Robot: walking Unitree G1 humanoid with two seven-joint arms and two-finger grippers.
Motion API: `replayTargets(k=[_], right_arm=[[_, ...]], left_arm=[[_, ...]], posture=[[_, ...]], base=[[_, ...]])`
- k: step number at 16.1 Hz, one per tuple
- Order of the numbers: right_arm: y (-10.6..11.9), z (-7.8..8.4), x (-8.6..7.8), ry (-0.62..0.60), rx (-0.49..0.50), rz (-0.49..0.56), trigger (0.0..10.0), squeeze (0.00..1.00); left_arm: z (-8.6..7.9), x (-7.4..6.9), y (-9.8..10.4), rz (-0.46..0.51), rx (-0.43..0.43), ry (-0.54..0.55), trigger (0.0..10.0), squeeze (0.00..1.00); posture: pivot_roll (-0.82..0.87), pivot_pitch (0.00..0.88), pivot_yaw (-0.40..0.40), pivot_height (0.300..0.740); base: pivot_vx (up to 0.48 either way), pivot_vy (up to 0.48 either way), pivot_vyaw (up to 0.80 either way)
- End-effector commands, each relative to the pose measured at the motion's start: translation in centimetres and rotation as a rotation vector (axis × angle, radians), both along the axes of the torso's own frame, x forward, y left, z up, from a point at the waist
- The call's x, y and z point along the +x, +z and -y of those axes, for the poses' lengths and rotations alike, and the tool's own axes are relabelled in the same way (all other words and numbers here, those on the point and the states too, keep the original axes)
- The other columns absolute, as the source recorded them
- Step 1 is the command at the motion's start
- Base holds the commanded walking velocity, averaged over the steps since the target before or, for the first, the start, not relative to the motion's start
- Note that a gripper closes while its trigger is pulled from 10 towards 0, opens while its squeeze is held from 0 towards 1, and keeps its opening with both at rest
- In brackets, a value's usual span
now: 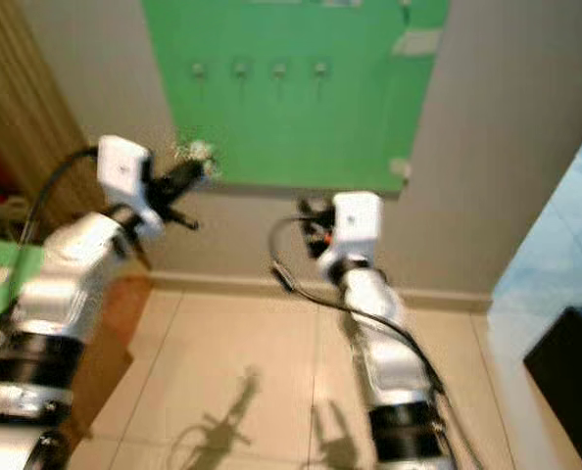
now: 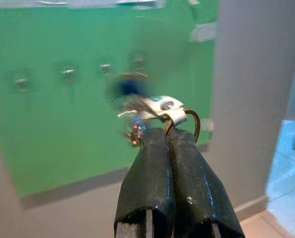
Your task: Hang keys on a hook
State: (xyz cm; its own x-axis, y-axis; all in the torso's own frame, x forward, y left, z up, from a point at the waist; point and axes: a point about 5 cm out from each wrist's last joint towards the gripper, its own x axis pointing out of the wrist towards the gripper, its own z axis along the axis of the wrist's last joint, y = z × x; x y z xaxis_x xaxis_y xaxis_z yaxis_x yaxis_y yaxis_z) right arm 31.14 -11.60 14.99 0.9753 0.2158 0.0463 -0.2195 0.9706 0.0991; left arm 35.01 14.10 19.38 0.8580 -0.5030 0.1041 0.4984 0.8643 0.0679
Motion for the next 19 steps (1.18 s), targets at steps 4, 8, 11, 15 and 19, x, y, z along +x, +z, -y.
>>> replayTargets(k=[4,8,11,15,19], right_arm=[[0.1,-0.4,-0.3,0.052,-0.002,0.019,10.0,0.00],[-0.6,0.2,-0.2,0.025,-0.023,0.001,10.0,0.00],[-1.1,0.2,-0.2,0.021,-0.018,-0.032,10.0,0.00],[-1.3,0.1,-0.2,0.019,-0.025,-0.033,10.0,0.00],[-1.1,0.0,-0.2,0.026,-0.021,-0.018,10.0,0.00]], left_arm=[[-0.9,0.5,0.2,0.009,0.026,0.025,0.0,0.00],[-0.4,0.5,0.0,0.008,0.045,0.014,0.0,0.00],[-0.3,0.6,0.0,0.014,0.050,0.003,0.0,0.00],[-0.3,0.6,0.0,0.015,0.063,-0.005,0.0,0.00],[-0.2,0.6,-0.2,0.007,0.083,-0.024,0.0,0.00]], posture=[[-0.11,0.000,0.075,0.740],[-0.12,0.000,0.077,0.740],[-0.12,0.000,0.084,0.740],[-0.12,0.000,0.087,0.740],[-0.12,0.000,0.084,0.740]], base=[[0.444,0.000,0.00],[0.458,0.000,0.00],[0.480,0.000,-0.43],[0.480,0.000,-0.68],[0.480,0.000,-0.10]])
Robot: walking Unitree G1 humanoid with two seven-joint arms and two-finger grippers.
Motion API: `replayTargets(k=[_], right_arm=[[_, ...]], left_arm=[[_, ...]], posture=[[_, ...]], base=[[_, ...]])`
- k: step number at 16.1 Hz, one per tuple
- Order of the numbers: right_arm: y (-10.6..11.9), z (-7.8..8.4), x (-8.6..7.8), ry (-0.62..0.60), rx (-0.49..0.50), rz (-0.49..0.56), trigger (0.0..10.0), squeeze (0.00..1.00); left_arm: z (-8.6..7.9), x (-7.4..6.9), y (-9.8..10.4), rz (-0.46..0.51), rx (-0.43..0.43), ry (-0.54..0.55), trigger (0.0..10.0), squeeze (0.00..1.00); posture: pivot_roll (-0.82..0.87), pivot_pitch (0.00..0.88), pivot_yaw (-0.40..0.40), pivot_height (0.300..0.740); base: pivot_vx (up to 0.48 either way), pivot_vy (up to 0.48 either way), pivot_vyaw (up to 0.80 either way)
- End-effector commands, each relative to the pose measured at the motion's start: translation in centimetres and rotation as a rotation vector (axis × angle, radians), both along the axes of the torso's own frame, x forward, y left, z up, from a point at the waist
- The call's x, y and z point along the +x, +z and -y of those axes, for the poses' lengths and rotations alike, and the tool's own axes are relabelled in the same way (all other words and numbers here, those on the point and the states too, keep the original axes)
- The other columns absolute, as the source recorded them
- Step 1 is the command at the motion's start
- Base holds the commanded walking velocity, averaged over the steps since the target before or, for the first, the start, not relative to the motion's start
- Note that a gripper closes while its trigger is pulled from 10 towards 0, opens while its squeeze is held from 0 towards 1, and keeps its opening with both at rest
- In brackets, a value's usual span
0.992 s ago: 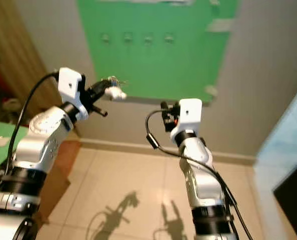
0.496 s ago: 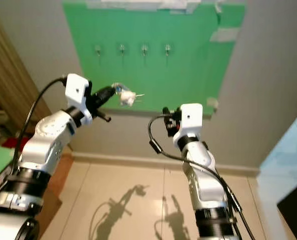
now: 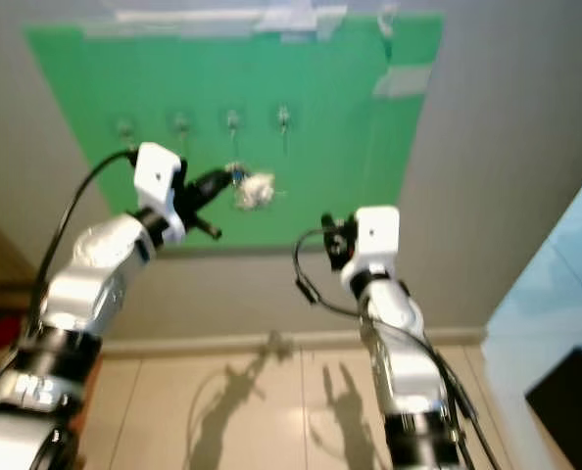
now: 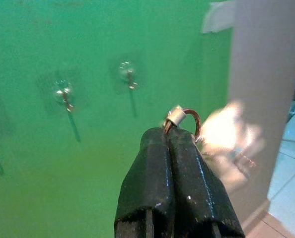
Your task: Hang keys on a hook
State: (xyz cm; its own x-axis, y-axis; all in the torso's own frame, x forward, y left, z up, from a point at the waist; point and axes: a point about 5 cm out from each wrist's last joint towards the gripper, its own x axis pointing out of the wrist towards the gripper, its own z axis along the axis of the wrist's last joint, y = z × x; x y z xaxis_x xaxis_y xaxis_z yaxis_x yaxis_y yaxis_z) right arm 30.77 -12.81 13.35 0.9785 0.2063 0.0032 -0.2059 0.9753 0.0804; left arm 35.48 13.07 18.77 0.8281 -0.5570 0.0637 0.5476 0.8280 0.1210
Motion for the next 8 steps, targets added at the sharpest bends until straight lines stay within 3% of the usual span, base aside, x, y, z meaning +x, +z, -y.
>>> replayTargets(k=[1,5,8], right_arm=[[0.57,-1.30,0.18,0.039,0.003,0.020,10.0,0.00],[0.45,-1.41,0.13,0.050,-0.008,0.019,10.0,0.00],[0.33,-1.64,0.05,0.061,-0.010,0.015,10.0,0.00]], left_arm=[[-1.21,0.04,0.43,0.016,0.015,0.027,0.0,0.00],[-0.74,-0.17,0.45,0.017,0.011,-0.011,0.0,0.00],[-0.64,-0.35,0.82,0.036,0.021,-0.020,0.0,0.00]], posture=[[-0.12,0.000,0.085,0.740],[-0.12,0.000,0.085,0.740],[-0.12,0.000,0.086,0.740]], base=[[0.480,0.000,0.00],[0.480,0.000,0.00],[0.000,0.000,0.00]])
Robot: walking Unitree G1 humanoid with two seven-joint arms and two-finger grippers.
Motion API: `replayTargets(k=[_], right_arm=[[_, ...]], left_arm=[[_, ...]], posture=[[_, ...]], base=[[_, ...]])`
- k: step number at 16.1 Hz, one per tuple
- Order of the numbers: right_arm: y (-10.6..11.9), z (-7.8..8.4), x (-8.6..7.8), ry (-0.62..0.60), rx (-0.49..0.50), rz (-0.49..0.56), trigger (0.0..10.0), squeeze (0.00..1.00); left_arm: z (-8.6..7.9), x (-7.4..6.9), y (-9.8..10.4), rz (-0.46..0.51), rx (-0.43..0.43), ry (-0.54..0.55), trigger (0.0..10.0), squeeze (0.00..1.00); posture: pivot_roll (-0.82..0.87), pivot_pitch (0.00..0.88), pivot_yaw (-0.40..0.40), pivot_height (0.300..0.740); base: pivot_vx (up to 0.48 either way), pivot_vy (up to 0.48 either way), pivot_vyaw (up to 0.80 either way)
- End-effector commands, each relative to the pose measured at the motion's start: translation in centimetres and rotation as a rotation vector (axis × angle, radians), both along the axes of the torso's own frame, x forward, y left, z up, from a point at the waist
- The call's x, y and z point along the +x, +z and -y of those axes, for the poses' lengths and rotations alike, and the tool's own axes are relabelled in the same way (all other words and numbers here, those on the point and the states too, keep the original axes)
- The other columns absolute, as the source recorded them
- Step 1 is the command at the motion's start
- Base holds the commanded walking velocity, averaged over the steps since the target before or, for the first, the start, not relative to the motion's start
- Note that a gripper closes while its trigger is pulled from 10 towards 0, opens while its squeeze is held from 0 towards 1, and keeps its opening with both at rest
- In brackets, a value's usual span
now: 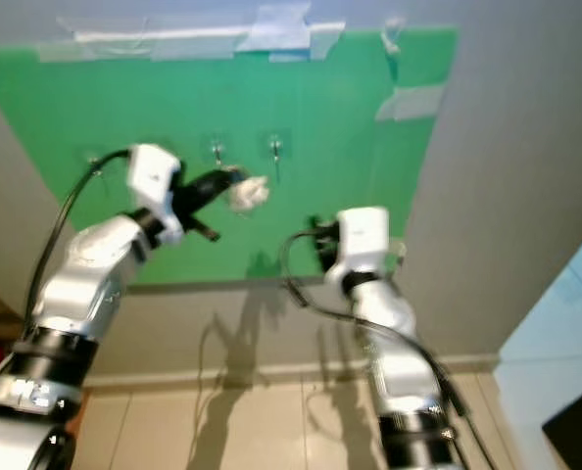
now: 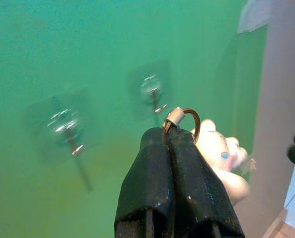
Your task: Hang keys on a hook
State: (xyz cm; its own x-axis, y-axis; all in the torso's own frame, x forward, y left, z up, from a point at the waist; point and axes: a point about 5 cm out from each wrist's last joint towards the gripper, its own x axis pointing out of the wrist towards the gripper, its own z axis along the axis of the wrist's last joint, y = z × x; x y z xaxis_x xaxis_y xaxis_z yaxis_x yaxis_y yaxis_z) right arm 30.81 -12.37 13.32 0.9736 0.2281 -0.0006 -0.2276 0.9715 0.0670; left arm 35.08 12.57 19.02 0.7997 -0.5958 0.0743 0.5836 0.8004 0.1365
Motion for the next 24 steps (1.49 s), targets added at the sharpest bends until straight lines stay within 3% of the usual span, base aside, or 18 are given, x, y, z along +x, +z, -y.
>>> replayTargets(k=[1,11,16,24], right_arm=[[0.4,-1.2,0.0,0.039,0.004,0.016,10.0,0.00],[0.3,-1.3,0.1,0.043,-0.001,0.013,10.0,0.00],[0.4,-1.5,0.1,0.046,0.006,0.024,10.0,0.00],[0.3,-1.3,-0.2,0.035,0.007,0.024,10.0,0.00]], left_arm=[[-1.3,0.1,0.6,0.018,0.012,0.033,0.0,0.00],[-1.5,0.6,0.8,0.025,0.033,0.046,0.0,0.00],[0.3,1.8,0.2,-0.036,0.041,-0.055,0.0,0.00],[1.2,3.1,-0.2,-0.082,0.042,-0.088,0.0,0.00]], posture=[[-0.12,0.000,0.086,0.740],[-0.12,0.000,0.090,0.740],[-0.13,0.000,0.095,0.740],[-0.16,0.000,0.117,0.740]], base=[[0.000,0.000,0.00],[0.000,0.000,0.00],[0.000,0.000,0.00],[0.000,0.000,0.00]])
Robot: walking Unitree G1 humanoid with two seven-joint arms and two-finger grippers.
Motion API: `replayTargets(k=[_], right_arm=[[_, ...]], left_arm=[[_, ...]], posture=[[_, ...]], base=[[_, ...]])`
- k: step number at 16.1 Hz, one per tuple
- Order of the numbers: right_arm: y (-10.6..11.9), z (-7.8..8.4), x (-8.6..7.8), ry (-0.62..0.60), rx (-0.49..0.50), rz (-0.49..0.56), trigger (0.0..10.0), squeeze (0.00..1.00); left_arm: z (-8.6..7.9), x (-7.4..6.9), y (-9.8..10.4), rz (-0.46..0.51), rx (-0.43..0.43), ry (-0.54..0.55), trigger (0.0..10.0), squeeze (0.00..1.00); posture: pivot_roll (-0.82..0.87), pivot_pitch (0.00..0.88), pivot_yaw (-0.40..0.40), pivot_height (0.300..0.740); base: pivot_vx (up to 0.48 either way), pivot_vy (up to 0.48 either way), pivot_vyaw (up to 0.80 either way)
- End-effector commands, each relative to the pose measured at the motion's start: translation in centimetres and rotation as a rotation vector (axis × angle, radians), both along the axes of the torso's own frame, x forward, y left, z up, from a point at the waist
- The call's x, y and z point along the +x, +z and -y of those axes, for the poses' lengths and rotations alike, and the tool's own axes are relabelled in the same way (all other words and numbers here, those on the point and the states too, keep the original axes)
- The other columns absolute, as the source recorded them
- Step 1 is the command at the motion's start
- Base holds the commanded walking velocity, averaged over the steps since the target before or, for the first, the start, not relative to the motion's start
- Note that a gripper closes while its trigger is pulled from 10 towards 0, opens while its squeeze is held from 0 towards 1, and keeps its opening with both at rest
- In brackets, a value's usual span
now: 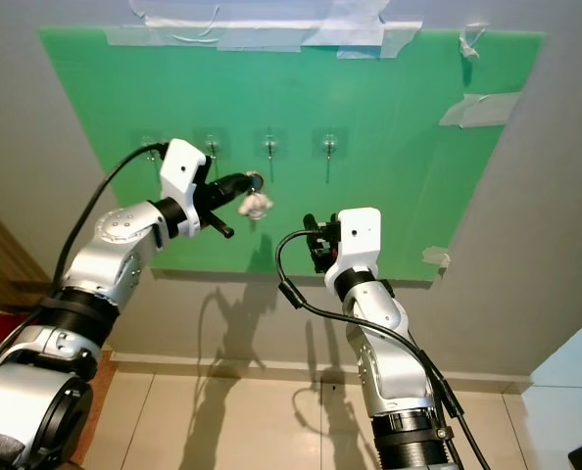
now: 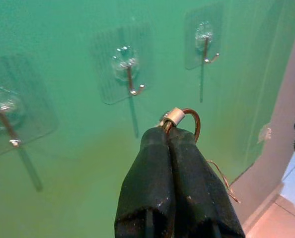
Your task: Hang keys on a hook
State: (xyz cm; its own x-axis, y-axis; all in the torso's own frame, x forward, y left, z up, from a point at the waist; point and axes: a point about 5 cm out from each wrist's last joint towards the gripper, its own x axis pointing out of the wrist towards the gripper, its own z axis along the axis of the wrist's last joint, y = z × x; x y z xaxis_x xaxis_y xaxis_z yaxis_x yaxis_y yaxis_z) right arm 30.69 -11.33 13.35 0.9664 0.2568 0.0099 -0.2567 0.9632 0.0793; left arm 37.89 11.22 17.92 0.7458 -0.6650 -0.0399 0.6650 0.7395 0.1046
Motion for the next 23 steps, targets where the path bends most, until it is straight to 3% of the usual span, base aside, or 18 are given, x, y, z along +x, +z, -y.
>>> replayTargets(k=[1,8,23], right_arm=[[0.3,-0.2,-0.1,0.005,-0.007,0.018,10.0,0.00],[0.3,-0.1,-0.2,0.002,-0.010,0.018,10.0,0.00],[0.3,-0.3,-0.6,-0.014,0.004,0.019,10.0,0.00]], left_arm=[[0.1,0.4,0.9,0.027,-0.004,-0.002,0.0,0.00],[0.4,1.5,2.6,0.103,-0.037,0.072,0.0,0.00],[1.5,2.6,2.6,0.054,-0.023,0.141,0.0,0.00]], posture=[[-0.16,0.000,0.118,0.740],[-0.17,0.000,0.120,0.740],[-0.20,0.000,0.149,0.740]], base=[[0.000,0.000,0.00],[0.000,0.000,0.00],[0.000,0.000,0.00]])
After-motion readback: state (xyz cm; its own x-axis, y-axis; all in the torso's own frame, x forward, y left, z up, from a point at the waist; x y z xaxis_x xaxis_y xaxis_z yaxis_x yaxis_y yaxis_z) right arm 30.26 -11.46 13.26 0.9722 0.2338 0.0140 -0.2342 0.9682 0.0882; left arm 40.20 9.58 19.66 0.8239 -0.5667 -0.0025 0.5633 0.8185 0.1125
